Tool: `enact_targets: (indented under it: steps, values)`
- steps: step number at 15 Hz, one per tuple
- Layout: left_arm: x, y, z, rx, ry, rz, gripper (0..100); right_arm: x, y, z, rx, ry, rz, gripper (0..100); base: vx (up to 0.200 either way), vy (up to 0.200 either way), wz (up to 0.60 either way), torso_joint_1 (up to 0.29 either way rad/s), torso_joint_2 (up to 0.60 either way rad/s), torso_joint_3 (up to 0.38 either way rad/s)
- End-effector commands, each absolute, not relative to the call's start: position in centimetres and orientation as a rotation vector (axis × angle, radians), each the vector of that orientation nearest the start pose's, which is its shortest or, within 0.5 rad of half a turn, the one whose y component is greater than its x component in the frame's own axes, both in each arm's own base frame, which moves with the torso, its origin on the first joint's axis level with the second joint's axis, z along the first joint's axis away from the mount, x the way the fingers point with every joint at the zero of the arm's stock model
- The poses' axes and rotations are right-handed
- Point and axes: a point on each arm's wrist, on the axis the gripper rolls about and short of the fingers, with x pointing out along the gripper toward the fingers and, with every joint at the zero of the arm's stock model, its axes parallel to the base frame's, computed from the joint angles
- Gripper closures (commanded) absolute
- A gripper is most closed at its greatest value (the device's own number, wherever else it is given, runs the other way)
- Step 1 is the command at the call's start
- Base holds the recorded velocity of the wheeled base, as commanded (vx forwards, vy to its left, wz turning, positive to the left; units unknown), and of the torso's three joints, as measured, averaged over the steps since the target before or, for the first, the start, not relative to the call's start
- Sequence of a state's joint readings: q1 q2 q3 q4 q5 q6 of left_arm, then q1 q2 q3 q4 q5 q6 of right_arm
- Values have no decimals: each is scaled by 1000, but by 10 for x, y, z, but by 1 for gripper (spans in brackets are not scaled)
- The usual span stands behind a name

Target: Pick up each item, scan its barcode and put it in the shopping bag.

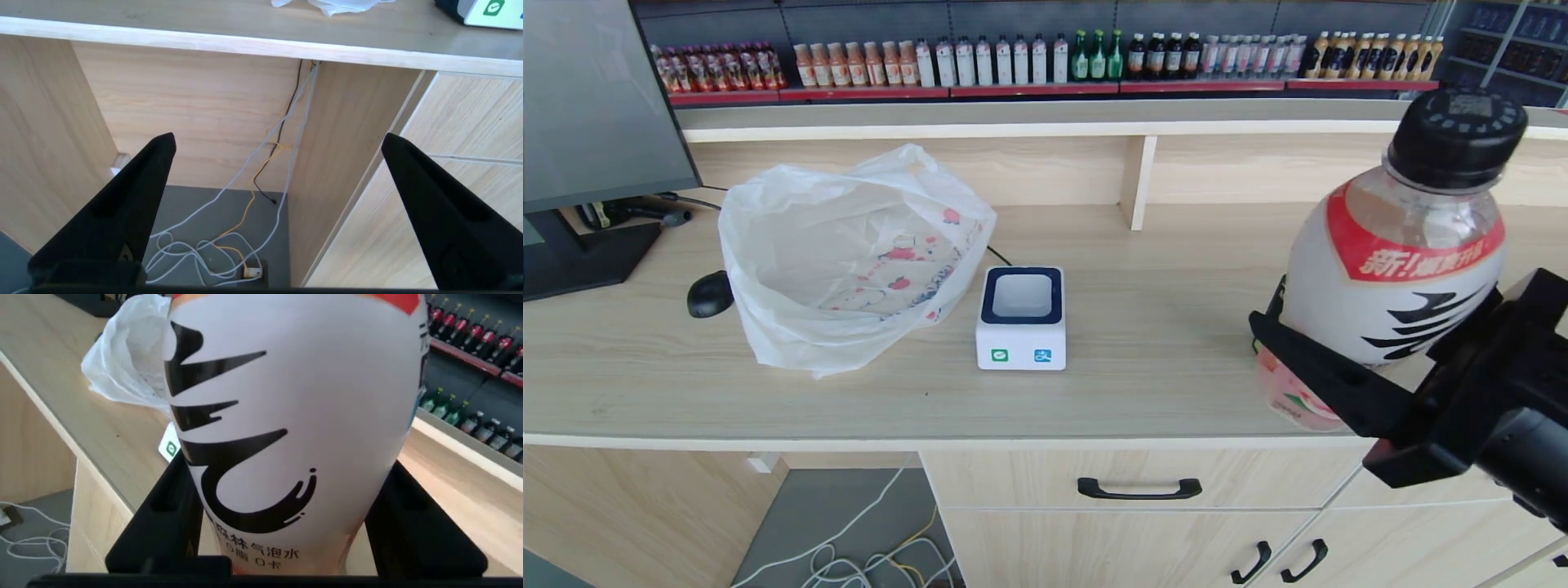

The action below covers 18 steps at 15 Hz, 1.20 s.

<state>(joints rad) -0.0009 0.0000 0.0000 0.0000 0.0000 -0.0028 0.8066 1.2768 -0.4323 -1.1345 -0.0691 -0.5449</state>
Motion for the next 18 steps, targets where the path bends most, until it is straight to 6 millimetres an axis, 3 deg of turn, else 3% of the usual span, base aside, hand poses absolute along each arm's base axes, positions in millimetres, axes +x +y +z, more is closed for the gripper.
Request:
enact_targets:
  steps: [1, 5, 10, 13, 18]
  values:
    - [-23, 0, 75, -3, 0, -2, 0, 132, 157, 235, -493, -496, 689, 100, 0, 0, 0, 0, 0, 0]
    - [-23, 0, 75, -3, 0, 0, 0, 127, 198, 228, -701, -607, 762, 100, 0, 0, 0, 0, 0, 0]
    - [-23, 0, 75, -3, 0, 0, 0, 128, 229, 207, -875, -853, 744, 100, 0, 0, 0, 0, 0, 0]
    - [-23, 0, 75, -3, 0, -2, 0, 124, 223, 192, -967, -910, 738, 100, 0, 0, 0, 0, 0, 0]
    - [-23, 0, 75, -3, 0, 0, 0, 122, 224, 191, -1064, -1084, 750, 100, 0, 0, 0, 0, 0, 0]
